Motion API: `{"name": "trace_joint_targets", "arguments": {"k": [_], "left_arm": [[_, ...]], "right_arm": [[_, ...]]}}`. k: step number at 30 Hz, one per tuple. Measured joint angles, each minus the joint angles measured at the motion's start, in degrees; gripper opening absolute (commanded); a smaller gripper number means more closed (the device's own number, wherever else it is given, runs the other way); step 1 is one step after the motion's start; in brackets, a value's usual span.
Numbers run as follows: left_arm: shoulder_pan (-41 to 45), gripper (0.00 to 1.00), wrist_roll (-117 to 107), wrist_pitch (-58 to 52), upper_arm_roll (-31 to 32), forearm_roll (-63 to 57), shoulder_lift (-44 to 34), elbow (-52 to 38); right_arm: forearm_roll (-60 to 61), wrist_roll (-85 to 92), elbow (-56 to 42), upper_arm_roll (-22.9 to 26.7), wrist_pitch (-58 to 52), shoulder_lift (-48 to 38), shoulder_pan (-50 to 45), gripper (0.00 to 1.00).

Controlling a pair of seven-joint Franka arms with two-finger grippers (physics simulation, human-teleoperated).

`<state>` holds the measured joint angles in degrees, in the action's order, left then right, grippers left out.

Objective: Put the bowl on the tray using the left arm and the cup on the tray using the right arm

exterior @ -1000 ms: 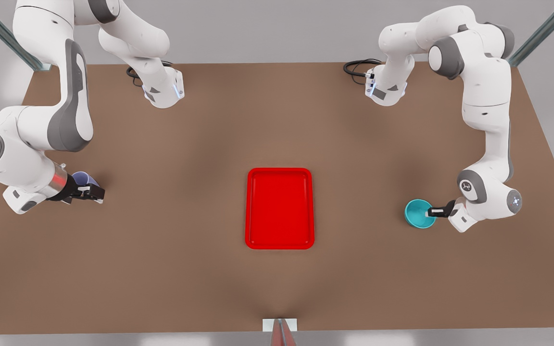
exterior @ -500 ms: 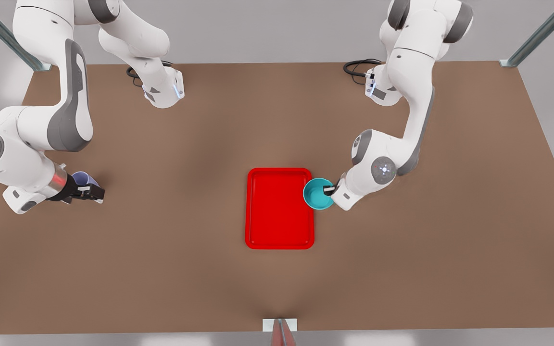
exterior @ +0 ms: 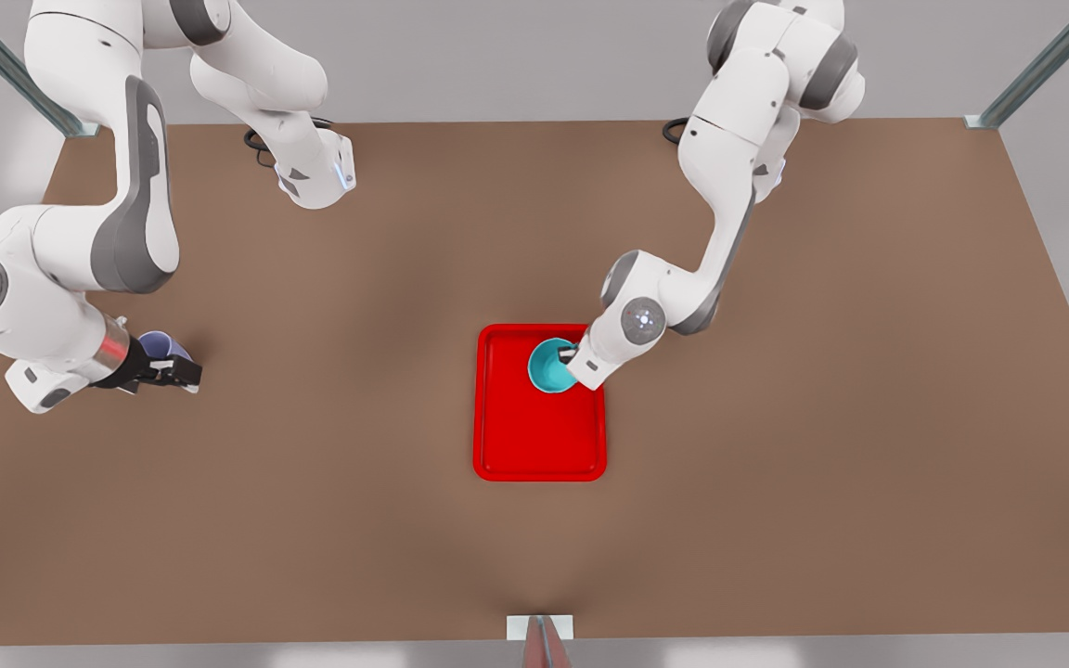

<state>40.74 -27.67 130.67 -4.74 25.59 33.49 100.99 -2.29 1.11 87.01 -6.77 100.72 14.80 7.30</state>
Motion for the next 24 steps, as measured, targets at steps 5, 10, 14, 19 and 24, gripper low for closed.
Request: {"name": "trace_joint_targets", "arguments": {"k": [5,10,14,19,24], "left_arm": [[-1.03,0.99,1.55,-0.43,-0.83,1.93,-0.85,-0.18],[-6.37,0.99,13.49,-16.82,-7.39,-11.19,-10.83,-6.04],[-14.4,1.0,34.14,-47.5,-4.39,-18.83,-24.73,-11.25],[-25.19,1.0,27.18,-47.45,-1.02,-26.27,-27.14,-12.36],[-23.67,1.0,27.85,-49.19,-1.57,-27.42,-25.22,-14.58]], "right_arm": [[0.0,-0.05,-0.03,0.0,0.0,0.05,-0.08,1.0],[0.0,-0.05,-0.05,0.0,0.0,0.05,-0.08,1.0],[0.0,-0.05,-0.09,0.0,0.06,0.05,-0.1,1.0],[0.0,-0.05,-0.09,0.0,0.02,0.05,-0.08,1.0],[0.0,-0.05,0.01,0.08,1.9,1.6,0.0,1.0]]}}
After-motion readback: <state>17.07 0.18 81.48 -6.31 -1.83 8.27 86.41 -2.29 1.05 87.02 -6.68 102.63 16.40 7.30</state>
